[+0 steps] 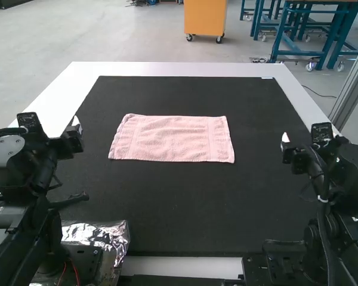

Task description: Fold the towel.

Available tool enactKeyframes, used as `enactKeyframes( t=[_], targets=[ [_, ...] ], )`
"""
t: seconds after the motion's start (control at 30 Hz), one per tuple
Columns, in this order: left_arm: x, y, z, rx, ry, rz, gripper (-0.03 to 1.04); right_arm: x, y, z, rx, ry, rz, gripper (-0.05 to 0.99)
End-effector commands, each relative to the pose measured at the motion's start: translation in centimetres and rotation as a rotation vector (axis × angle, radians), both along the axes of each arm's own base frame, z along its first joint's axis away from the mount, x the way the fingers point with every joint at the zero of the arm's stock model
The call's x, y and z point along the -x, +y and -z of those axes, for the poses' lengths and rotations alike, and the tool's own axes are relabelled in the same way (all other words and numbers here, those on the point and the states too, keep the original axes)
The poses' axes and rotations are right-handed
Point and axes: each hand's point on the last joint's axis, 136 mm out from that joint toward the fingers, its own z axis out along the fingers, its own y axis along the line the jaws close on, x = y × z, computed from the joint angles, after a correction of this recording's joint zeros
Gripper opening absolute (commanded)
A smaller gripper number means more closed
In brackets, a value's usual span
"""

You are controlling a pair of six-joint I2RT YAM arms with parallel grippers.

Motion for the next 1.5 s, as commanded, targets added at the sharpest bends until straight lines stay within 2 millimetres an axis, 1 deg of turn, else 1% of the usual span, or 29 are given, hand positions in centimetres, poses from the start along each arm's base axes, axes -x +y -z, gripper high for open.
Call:
enactKeyframes(
  t=[0.0, 0.07, 0.2, 0.23, 0.3, 0.37, 0.4, 0.5, 0.57, 0.63, 0.7, 0.73, 0.8, 0.83, 0.9, 0.97, 1.07, 1.17, 1.23, 1.27, 1.33, 1.4, 1.47],
  targets=[
    [-0.1, -0.9, -0.3, -0.410, 0.049, 0.001, 0.97, 0.0, 0.4, 0.1, 0.344, 0.003, -0.027, 0.92],
    [-0.1, -0.9, -0.3, -0.438, 0.052, -0.003, 0.97, 0.0, 1.3, 0.1, 0.350, -0.007, -0.080, 0.92],
    [-0.1, -0.9, -0.6, -0.426, 0.039, -0.002, 0.95, 0.0, 1.4, -0.2, 0.351, -0.018, -0.081, 0.92],
    [-0.1, -0.9, -0.6, -0.420, 0.040, -0.003, 0.95, 0.0, 1.3, -0.6, 0.342, -0.034, -0.074, 0.92],
    [0.0, -0.8, -1.3, -0.424, 0.010, -0.011, 0.95, 0.2, 0.2, -3.4, 0.300, -0.139, 0.000, 0.91],
    [0.6, -0.6, -3.8, -0.435, -0.087, -0.045, 0.96, 0.8, -0.2, -6.4, 0.279, -0.251, 0.040, 0.91],
    [0.9, -0.6, -4.8, -0.437, -0.117, -0.055, 0.96, 1.1, -0.3, -7.7, 0.259, -0.281, 0.046, 0.91],
    [1.8, -0.8, -8.4, -0.438, -0.160, -0.058, 0.96, 1.2, -0.3, -10.5, 0.163, -0.294, 0.034, 0.91],
    [1.7, -0.8, -10.2, -0.421, -0.159, -0.055, 0.95, 0.4, -0.4, -12.2, 0.065, -0.260, 0.025, 0.91],
    [0.9, -0.7, -11.6, -0.382, -0.144, -0.044, 0.95, -1.3, -0.4, -12.8, -0.053, -0.185, 0.013, 0.91],
    [-0.3, -0.6, -12.7, -0.332, -0.114, -0.028, 0.95, -3.6, -0.1, -12.2, -0.160, -0.083, 0.001, 0.91],
    [-1.4, -0.5, -12.6, -0.294, -0.075, -0.013, 0.96, -4.7, 0.1, -11.8, -0.203, -0.032, -0.008, 0.91],
    [-3.9, -0.5, -11.5, -0.207, 0.042, 0.021, 0.96, -6.7, 0.8, -10.7, -0.271, 0.063, -0.029, 0.92],
    [-5.3, -0.4, -10.3, -0.152, 0.112, 0.036, 0.96, -7.7, 1.4, -9.9, -0.304, 0.119, -0.049, 0.92],
    [-8.1, -1.0, -7.6, -0.043, 0.262, 0.094, 0.96, -9.4, 2.3, -8.2, -0.340, 0.218, -0.069, 0.92],
    [-10.4, -1.7, -4.6, 0.022, 0.410, 0.149, 0.96, -10.9, 2.8, -6.3, -0.353, 0.305, -0.069, 0.92],
    [-13.0, -1.9, -0.4, 0.088, 0.553, 0.174, 0.96, -12.2, 3.9, -1.8, -0.354, 0.457, -0.077, 0.91],
    [-14.8, -1.8, 4.0, 0.124, 0.666, 0.174, 0.96, -12.9, 5.6, 2.3, -0.341, 0.582, -0.095, 0.91],
    [-15.7, -2.4, 6.3, 0.143, 0.729, 0.205, 0.96, -12.9, 7.6, 4.6, -0.345, 0.662, -0.161, 0.91],
    [-16.1, -2.7, 7.2, 0.152, 0.754, 0.219, 0.96, -12.9, 8.4, 5.6, -0.344, 0.695, -0.183, 0.91],
    [-17.2, -3.0, 8.6, 0.178, 0.779, 0.239, 0.96, -13.4, 9.5, 6.8, -0.335, 0.719, -0.203, 0.91],
    [-18.3, -2.9, 9.2, 0.201, 0.785, 0.240, 0.96, -14.0, 10.6, 7.5, -0.324, 0.735, -0.221, 0.91],
    [-19.2, -3.6, 9.7, 0.234, 0.792, 0.272, 0.96, -14.8, 11.5, 7.9, -0.308, 0.750, -0.238, 0.91]
  ],
)
